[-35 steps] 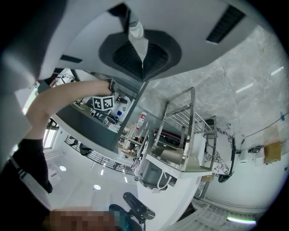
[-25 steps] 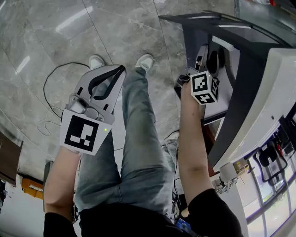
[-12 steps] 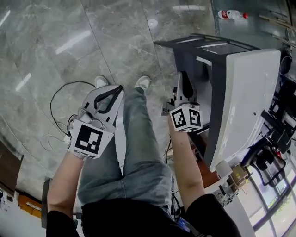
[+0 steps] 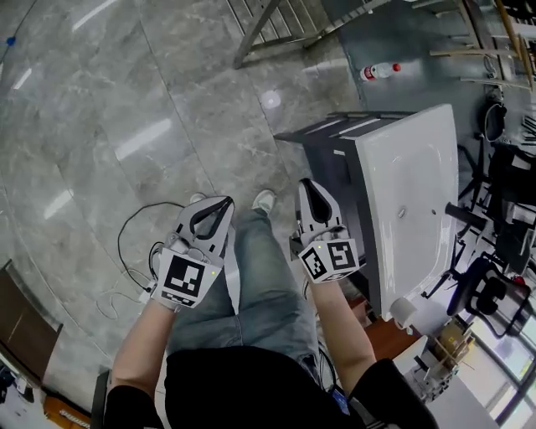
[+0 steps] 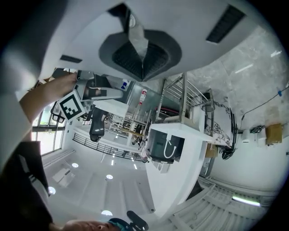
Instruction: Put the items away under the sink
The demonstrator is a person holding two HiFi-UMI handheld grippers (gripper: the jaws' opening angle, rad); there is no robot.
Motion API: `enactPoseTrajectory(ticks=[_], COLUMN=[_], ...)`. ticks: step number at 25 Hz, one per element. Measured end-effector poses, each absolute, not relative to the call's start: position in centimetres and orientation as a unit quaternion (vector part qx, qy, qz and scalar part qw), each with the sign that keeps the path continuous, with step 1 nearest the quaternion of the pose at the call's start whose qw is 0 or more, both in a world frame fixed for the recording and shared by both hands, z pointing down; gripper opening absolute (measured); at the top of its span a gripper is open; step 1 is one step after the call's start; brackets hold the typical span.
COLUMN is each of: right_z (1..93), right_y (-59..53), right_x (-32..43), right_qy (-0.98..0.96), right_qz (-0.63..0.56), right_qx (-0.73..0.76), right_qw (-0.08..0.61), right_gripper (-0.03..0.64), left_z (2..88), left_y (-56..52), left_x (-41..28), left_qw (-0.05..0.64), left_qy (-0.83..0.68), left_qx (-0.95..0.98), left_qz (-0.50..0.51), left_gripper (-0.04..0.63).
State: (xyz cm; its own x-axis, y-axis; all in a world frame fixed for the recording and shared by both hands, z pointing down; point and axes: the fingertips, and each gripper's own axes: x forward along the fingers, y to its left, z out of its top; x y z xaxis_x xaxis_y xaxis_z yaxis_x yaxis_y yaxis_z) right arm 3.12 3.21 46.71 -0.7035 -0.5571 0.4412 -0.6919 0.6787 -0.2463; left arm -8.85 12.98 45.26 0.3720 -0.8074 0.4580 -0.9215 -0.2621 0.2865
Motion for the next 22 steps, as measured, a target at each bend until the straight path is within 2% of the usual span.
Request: enactPoseTrajectory(ticks=[22], right_z=[24.4], right_y=[2.9], right_x=[3.2], right_qy=[-0.935], right_qz=[0.108], right_qx=[0.324], right_qw=[0.101], right_gripper=[0.049], left_z=[25.8], left_y=[10.7], left_x=[-11.4], left_qw=[0.170], left_qy=[-0.594], left_qx=[0.783], left_qz=[0.071], left_gripper=[0.023])
